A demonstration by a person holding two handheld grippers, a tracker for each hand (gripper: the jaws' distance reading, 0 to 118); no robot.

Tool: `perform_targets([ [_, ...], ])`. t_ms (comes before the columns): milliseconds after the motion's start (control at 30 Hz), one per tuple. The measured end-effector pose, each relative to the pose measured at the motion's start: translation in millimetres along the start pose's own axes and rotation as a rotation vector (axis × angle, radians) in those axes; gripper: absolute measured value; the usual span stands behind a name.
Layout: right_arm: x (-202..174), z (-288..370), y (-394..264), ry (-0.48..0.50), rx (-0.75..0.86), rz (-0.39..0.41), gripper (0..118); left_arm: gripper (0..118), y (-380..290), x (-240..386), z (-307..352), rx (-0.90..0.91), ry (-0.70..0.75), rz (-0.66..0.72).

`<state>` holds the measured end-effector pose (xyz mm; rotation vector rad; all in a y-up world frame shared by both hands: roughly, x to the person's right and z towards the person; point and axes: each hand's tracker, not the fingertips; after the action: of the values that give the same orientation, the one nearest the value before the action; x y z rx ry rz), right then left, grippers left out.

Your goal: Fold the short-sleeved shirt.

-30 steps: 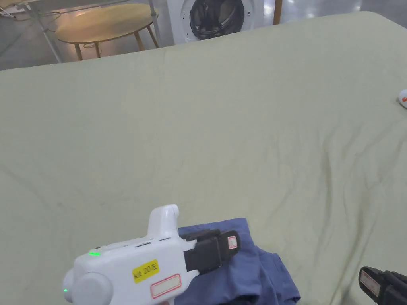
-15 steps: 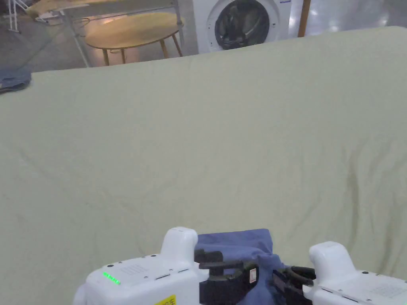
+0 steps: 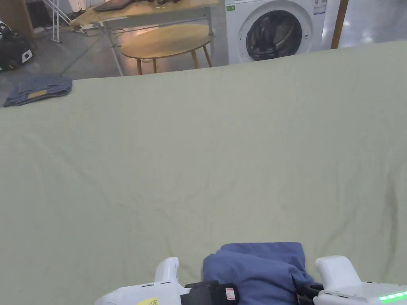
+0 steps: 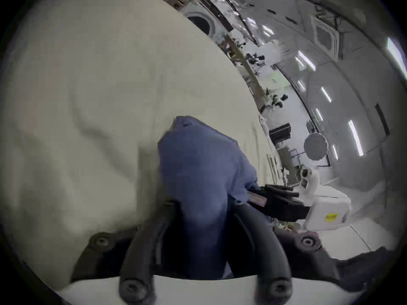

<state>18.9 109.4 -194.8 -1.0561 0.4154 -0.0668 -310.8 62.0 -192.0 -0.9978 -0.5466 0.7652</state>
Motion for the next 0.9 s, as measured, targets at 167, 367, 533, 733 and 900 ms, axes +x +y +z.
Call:
perform_targets([
  [167, 11.7, 31.0, -1.7, 0.119, 0.106, -0.075, 0, 22, 9.4, -10.3, 57.0, 0.157, -0.112, 0.087],
  [367, 21.5, 37.2, 3.4, 0.088, 0.107, -0.054, 0, 22, 54.2, -54.9, 246.2, 0.395, 0.279, 0.010],
  [533, 30.8, 30.7, -3.0, 0.080, 0.070, -0.089, 0, 22, 88.7, -113.5, 343.8, 0.419, 0.639, 0.072],
  [733, 29.8, 37.6, 5.8, 0.072, 0.077, -0.073, 0, 68, 127.2, -112.4, 362.1, 0.354, 0.979, 0.071],
  [900, 33.2, 56.8, 33.3, 0.028, 0.200, 0.015, 0, 68, 142.3, -37.4, 388.9, 0.507, 0.947, -0.139],
])
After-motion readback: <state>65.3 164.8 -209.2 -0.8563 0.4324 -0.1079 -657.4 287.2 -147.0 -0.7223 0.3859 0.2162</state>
